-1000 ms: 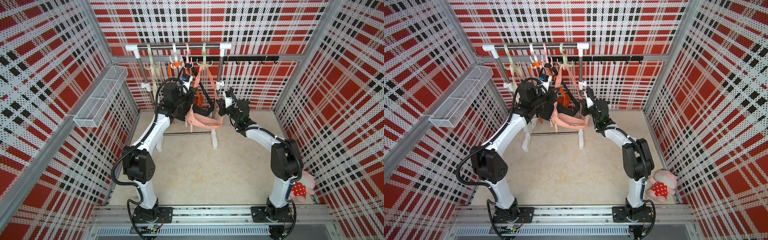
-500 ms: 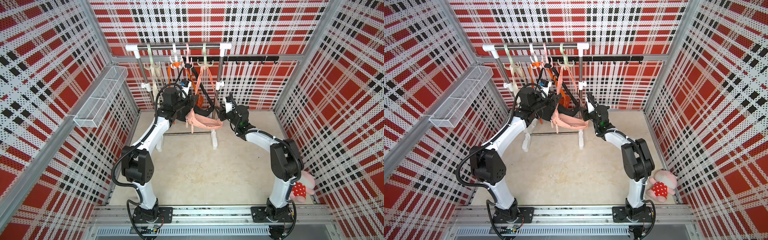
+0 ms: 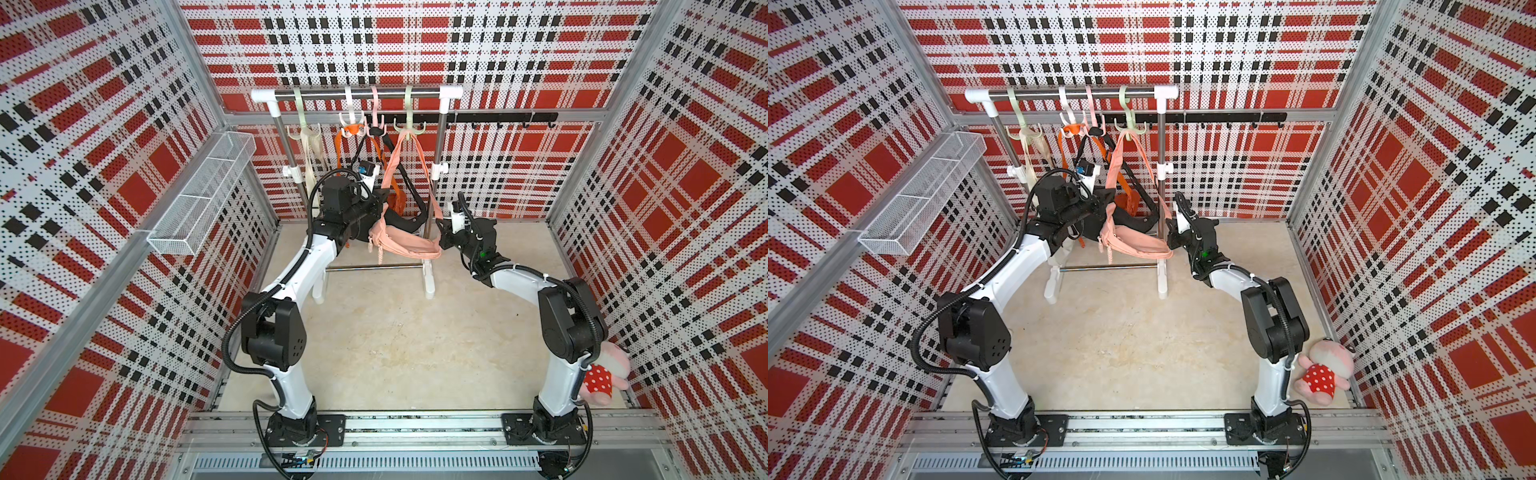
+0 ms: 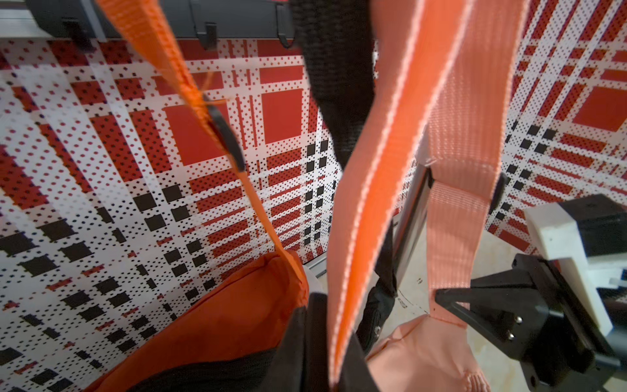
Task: Take the bag off the hook
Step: Pick up the bag from the hook.
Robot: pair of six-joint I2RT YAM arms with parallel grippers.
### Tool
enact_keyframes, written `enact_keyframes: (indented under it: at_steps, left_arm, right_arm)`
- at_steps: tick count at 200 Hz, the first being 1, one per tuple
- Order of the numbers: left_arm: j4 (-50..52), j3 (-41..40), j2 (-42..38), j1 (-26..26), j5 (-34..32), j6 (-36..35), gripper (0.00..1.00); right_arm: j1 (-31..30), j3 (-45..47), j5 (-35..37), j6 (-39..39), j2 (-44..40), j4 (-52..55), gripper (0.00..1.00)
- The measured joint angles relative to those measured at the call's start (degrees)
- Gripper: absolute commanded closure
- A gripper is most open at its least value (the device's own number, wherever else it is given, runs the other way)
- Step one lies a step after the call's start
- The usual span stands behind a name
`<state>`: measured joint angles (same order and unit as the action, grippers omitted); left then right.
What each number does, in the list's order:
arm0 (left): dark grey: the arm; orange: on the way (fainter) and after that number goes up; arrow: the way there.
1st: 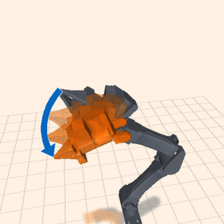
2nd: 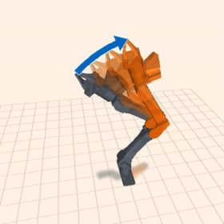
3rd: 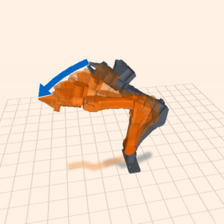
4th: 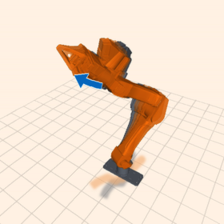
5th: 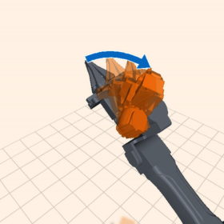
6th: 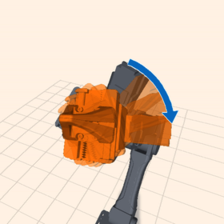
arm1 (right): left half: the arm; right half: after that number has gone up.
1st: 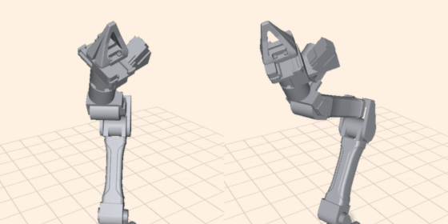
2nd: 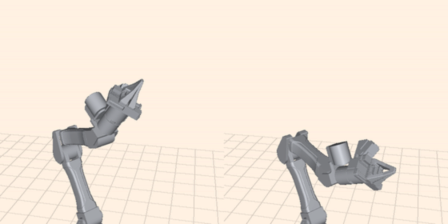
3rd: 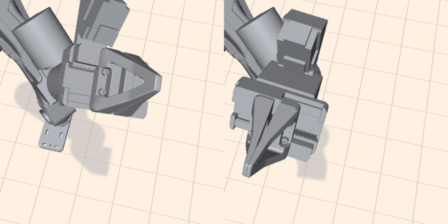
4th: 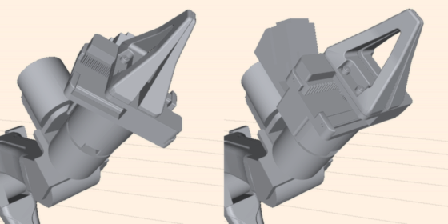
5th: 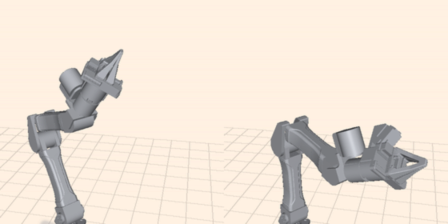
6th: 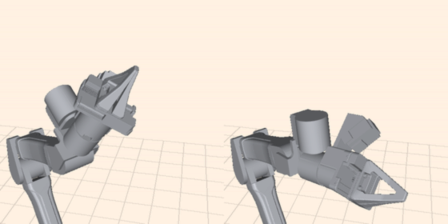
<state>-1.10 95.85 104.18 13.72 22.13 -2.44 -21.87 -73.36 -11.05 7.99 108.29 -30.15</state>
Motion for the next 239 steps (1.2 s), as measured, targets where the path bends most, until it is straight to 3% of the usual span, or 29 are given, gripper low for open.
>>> enact_keyframes:
  at_steps: [32, 112, 191, 239]
  left_arm:
    - [0.2, 1.2, 0.0, -0.9, -0.1, 1.0, 1.00]
    - [0.3, 1.6, -5.3, -0.9, 2.3, 2.2, 1.00]
    - [3.6, 5.0, -10.3, -0.6, 5.4, 1.7, 1.00]
    - [6.9, 2.0, -17.0, 5.2, 5.7, 0.4, 1.00]
  right_arm:
    - [0.0, -2.3, 0.5, -0.2, -2.2, 3.2, 1.00]
    - [0.0, -3.0, 2.3, -0.5, -16.1, 5.5, 1.00]
    - [0.0, -6.7, 3.6, -0.3, -24.1, 13.0, 1.00]
    - [0.0, -2.4, 5.0, 3.4, -35.6, 23.0, 1.00]
